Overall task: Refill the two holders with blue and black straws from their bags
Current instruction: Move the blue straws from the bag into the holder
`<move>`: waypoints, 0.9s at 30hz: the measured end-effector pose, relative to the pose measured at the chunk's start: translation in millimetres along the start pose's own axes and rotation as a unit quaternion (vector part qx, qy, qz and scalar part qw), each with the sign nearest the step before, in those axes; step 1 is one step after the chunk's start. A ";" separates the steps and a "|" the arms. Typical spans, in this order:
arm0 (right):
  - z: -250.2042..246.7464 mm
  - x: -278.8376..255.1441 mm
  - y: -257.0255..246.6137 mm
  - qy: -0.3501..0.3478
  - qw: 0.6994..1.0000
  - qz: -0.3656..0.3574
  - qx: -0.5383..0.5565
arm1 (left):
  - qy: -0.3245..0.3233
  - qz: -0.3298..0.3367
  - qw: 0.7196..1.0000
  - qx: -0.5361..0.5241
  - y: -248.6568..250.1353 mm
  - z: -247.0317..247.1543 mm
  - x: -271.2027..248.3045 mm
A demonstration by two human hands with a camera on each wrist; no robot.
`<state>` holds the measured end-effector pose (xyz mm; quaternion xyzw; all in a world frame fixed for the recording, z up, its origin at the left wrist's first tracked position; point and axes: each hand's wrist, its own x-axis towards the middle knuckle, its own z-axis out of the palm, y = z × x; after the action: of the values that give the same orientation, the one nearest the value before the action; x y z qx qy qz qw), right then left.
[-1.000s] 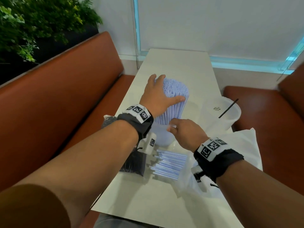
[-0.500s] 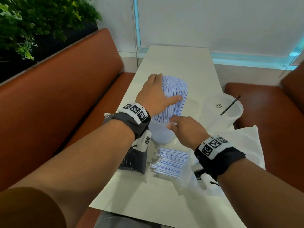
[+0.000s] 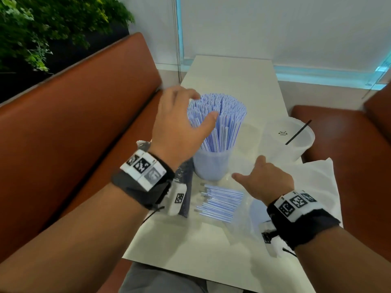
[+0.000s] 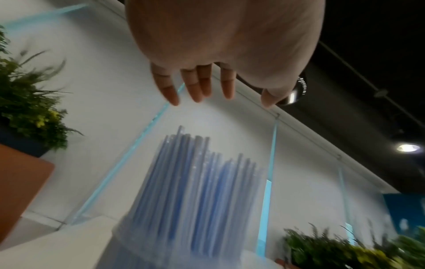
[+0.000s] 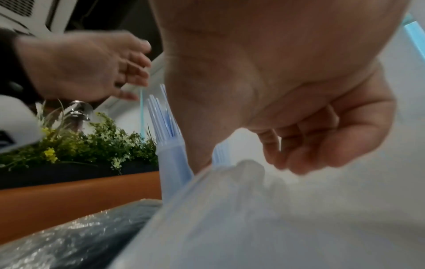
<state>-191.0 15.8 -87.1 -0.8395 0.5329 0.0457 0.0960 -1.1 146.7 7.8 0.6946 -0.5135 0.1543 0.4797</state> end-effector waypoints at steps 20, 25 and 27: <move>1.1 -2.6 8.8 -0.042 0.995 -0.031 0.083 | -0.549 0.051 0.822 0.139 -12.3 136.8 -127.6; 5.1 -0.2 13.3 -0.033 0.995 -0.034 0.087 | -0.539 0.070 0.821 0.177 -7.8 136.9 -117.4; 6.0 1.6 13.8 -0.019 0.995 -0.033 0.091 | -0.531 0.093 0.813 0.219 -7.3 130.5 -110.0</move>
<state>-202.6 10.0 -94.8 -0.8435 0.5048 0.0094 0.1835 -77.9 101.3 -137.8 0.7044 -0.7029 -0.0860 -0.0488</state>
